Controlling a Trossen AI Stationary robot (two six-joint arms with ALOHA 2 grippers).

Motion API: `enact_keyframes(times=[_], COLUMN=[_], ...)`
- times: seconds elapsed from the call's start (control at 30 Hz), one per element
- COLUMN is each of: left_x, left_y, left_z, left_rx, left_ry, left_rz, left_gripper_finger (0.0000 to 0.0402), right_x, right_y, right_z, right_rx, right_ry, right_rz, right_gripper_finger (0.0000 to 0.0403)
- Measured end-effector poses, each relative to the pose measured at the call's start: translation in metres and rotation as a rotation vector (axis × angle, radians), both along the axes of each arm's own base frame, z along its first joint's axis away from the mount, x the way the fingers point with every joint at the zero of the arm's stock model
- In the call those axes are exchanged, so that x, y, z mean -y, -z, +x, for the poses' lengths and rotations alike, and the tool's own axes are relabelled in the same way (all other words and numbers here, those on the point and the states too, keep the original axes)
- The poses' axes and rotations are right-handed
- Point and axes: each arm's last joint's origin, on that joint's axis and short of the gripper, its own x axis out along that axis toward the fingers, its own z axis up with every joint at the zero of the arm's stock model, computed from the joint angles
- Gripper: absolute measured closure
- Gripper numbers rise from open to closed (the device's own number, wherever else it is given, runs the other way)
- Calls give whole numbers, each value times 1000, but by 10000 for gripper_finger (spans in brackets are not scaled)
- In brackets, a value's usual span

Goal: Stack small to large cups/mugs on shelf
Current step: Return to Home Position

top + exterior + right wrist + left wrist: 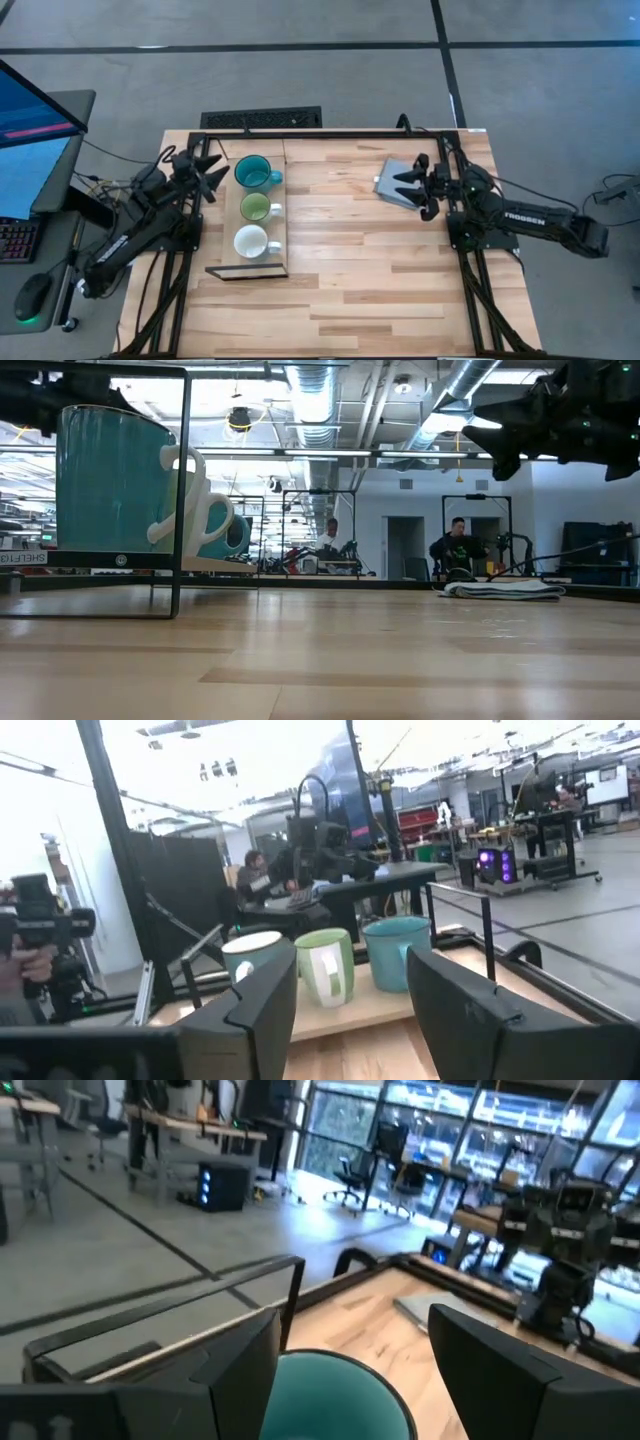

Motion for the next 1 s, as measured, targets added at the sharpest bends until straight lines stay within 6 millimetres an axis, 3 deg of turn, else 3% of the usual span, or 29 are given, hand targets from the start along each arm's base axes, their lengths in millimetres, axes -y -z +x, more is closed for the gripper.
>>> enact_keyframes(times=[0.2, 1.0], left_x=[-1, -14], left_y=[10, 55], left_z=[0, 14], left_rx=[9, 110], left_ry=[-20, 8], left_rz=[-27, -50], left_gripper_finger=[154, 154], right_x=[-4, -17], right_y=[9, 5], right_z=[-9, -32], right_rx=[28, 69], right_ry=[14, 16], right_rz=[9, -24], right_gripper_finger=[194, 194])
